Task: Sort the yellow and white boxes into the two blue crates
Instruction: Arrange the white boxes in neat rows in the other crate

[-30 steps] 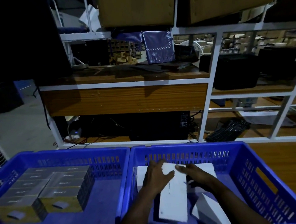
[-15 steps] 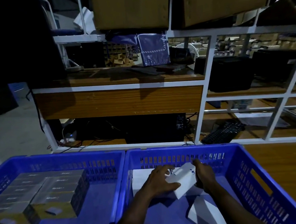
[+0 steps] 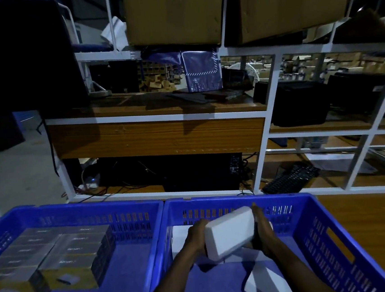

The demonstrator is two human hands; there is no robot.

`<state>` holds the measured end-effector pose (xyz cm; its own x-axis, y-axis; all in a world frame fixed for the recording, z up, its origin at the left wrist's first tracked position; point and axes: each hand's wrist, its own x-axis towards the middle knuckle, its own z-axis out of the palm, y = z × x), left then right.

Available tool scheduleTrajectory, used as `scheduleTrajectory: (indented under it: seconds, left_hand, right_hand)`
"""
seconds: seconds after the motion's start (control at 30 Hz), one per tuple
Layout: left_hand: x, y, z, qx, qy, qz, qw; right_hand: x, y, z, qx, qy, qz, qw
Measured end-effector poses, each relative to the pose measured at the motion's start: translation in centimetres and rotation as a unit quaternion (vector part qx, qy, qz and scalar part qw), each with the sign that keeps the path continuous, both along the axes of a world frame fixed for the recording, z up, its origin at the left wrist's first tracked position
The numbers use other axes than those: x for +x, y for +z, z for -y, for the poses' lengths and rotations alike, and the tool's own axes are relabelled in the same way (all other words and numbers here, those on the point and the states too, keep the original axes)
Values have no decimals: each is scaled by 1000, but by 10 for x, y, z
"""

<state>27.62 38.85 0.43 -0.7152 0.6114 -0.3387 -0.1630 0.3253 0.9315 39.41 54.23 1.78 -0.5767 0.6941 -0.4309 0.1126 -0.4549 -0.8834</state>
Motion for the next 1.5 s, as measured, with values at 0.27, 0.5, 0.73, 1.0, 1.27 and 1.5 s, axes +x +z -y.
scheduleTrajectory:
  seconds: [0.27,0.5,0.73,1.0,1.27,1.5]
  left_hand:
    - [2,6,-1,-32,-116,-116,986]
    - [2,8,0,-12,-89,-136,987]
    - [3,3,2,-101,-95,-244,960]
    - [4,3,8,-243,-167,-521,801]
    - [10,5,10,-321,-253,-547,731]
    - [6,-1,11,-358,-255,-532,723]
  right_hand:
    - [4,-5,-4,229,-1,134,964]
    - [0,3,6,111,94,12,989]
    - [-1,-5,12,244,276,104,924]
    - [-2,-13,3,475,333,160,799]
    - [-3,-19,0,516,389,190,739]
    - [-6,-23,3,533,393,216,718]
